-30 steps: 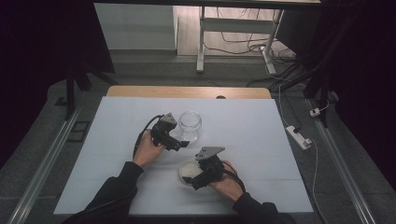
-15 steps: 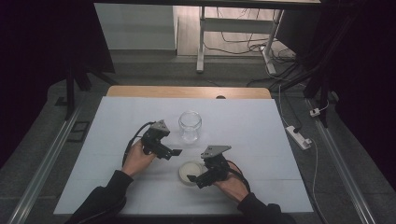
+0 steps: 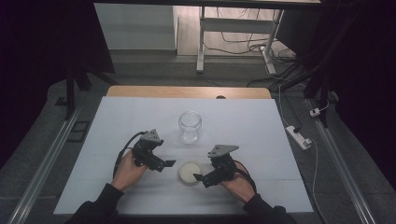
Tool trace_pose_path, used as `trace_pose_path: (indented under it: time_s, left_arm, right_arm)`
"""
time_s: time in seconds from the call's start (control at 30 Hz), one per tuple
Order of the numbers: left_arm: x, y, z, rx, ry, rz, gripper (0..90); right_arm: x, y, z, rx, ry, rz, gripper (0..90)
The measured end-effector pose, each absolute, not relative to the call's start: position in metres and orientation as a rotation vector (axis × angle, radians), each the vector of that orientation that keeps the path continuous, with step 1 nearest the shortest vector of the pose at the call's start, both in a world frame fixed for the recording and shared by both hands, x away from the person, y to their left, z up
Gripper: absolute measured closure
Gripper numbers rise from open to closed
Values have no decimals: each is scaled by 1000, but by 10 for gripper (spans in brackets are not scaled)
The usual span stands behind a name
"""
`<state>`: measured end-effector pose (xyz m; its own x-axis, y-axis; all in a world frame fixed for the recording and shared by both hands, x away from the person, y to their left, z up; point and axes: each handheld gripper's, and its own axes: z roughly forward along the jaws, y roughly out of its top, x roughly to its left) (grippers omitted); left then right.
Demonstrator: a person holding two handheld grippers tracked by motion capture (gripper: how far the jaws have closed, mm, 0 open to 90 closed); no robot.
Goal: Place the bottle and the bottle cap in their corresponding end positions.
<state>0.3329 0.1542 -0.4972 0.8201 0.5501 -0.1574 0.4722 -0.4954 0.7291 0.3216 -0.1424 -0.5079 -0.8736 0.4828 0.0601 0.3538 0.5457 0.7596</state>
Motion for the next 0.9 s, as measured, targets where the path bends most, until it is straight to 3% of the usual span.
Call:
trace_pose_path:
  time_s: [0.9]
  left_arm:
    - [266,203,-504,2124,856,141,0]
  right_arm:
    - [302,-200,-497,806,2532,1217,0]
